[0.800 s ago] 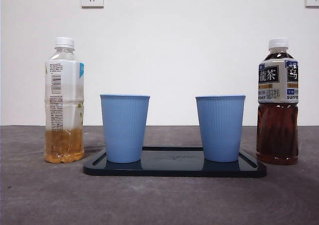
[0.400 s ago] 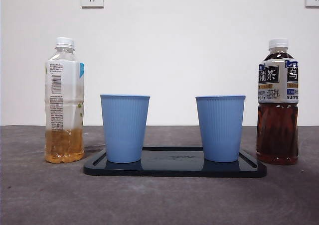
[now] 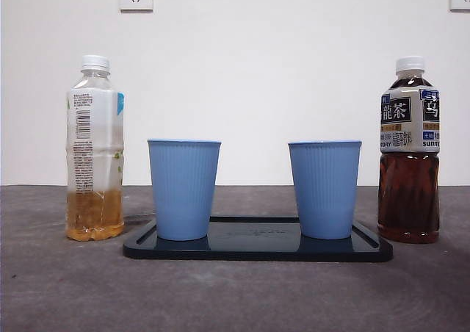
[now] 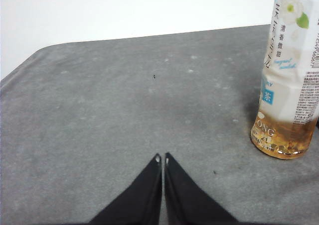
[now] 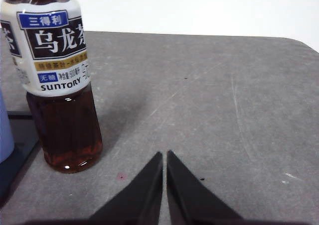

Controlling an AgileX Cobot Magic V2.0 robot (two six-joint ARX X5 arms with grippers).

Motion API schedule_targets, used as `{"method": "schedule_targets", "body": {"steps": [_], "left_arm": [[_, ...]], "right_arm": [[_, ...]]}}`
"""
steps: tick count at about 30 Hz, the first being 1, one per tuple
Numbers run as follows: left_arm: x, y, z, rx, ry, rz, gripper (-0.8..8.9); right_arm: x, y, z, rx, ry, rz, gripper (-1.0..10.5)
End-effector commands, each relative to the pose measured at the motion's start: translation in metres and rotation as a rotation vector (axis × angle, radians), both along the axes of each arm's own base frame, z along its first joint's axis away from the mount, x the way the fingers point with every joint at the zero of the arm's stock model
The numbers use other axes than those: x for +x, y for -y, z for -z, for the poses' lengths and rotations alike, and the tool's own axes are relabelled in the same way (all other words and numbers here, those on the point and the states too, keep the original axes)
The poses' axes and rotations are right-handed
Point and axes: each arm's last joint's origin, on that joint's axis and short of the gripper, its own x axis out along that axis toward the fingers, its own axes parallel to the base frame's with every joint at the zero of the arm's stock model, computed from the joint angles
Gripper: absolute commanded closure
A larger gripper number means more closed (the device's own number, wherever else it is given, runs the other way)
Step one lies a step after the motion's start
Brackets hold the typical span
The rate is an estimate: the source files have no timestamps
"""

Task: Pour the drink into the cup

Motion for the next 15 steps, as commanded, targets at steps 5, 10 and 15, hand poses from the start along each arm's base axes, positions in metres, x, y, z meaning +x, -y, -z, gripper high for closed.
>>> {"method": "schedule_targets", "body": {"steps": [5,10,15], "left_arm": [[0.0007,-0.0005,0.0070,0.003,-0.024,-0.005,8.06],[0.0007,-0.0005,0.0070,0.003,-0.024,-0.005,8.06],[0.0007,-0.0005,0.0070,0.003,-0.024,-0.005,8.06]], "right_arm": [[0.0004,0.0004,0.0011,-0.007,0.007,0.006,9.4],[0.0004,0.0004,0.0010,-0.007,0.009,0.006,9.4],[0.0004,0.0004,0.0010,-0.007,0.009,0.006,9.4]]}}
